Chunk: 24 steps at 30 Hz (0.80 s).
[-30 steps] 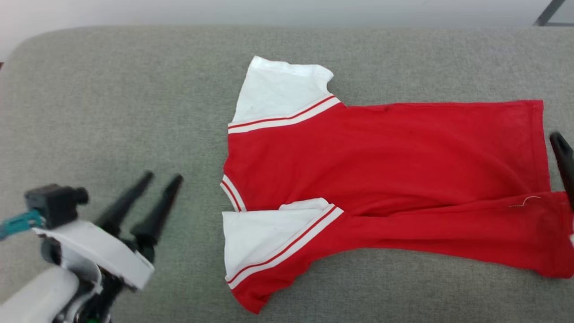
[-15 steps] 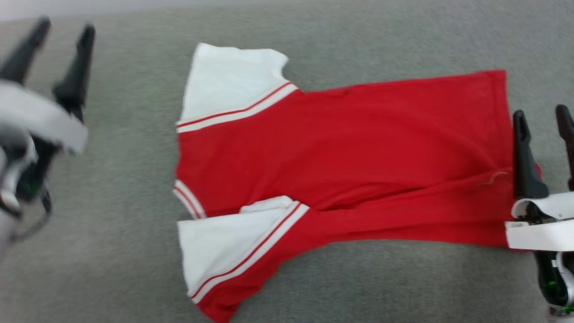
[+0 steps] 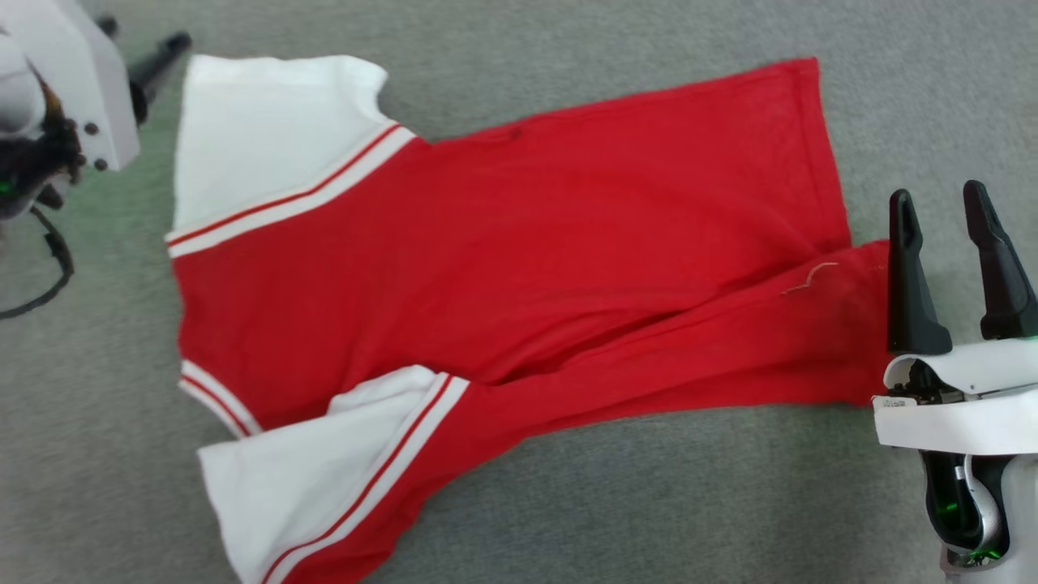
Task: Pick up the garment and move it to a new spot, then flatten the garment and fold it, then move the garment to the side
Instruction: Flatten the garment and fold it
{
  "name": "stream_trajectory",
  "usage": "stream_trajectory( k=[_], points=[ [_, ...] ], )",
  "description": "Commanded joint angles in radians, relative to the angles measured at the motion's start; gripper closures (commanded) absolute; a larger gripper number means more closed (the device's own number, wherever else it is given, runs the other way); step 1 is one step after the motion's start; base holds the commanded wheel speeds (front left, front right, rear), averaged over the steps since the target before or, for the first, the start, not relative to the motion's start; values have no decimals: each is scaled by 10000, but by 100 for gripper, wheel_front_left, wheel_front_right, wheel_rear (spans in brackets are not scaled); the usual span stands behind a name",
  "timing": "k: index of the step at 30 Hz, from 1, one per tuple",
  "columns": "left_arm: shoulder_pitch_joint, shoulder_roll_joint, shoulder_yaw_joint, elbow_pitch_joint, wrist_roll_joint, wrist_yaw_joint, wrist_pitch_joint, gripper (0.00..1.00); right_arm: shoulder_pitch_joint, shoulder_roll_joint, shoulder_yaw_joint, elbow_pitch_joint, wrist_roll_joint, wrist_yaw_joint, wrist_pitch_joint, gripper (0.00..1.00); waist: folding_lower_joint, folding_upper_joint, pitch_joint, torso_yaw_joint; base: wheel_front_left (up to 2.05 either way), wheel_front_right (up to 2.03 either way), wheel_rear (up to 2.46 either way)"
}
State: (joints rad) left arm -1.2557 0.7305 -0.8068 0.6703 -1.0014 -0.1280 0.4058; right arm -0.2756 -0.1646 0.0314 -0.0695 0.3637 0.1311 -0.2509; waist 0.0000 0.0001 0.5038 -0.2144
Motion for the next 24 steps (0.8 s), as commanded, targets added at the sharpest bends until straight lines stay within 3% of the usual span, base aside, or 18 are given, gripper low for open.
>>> stream_trajectory(
  k=[1, 4, 7, 14, 15, 16, 17, 18, 24],
  points=[
    [-236, 34, -179, -53, -516, -29, 786, 0, -21, 42, 30, 8, 96, -8, -48, 0, 0, -1, 347, -375, 0, 0, 0],
    [-465, 229, -505, -183, -1304, -27, 2230, 0, 13, 30, 111, 47, 185, -8, -62, 0, 0, -1, 412, -441, 0, 0, 0],
    [-615, 363, -775, -289, -1740, -30, 2971, 0, -25, 32, 196, 70, 232, -8, -62, 0, 0, -1, 478, -521, 0, 0, 0],
    [-625, 584, -1203, -264, -2060, -33, 3071, 0, -119, 20, 280, 122, 314, -8, -59, 0, 0, -1, 578, -658, 0, 0, 0],
    [-604, 573, -1253, -289, -2170, -33, 3093, 24, -125, 6, 283, 125, 345, -8, -52, 0, 0, -1, 585, -668, 0, 0, 0],
    [-569, 560, -1297, -319, -2284, -33, 3146, 56, -134, -15, 279, 124, 380, -8, -36, 0, 0, -1, 590, -667, 0, 0, 0],
    [-549, 565, -1360, -359, -2315, -33, 3148, 95, -151, -38, 285, 125, 406, -8, 0, 0, 0, -1, 586, -666, 0, 0, 0],
    [-541, 583, -1413, -382, -2356, -33, 3113, 100, -198, -104, 341, 118, 436, -8, 67, 0, 0, -1, 582, -666, 0, 0, 0],
    [-531, 603, -1628, -463, -2638, -34, 2908, 100, -1329, -1011, 916, 217, 625, -8, 1881, 0, 0, -1, 520, -633, 0, 0, 0]
  ],
)
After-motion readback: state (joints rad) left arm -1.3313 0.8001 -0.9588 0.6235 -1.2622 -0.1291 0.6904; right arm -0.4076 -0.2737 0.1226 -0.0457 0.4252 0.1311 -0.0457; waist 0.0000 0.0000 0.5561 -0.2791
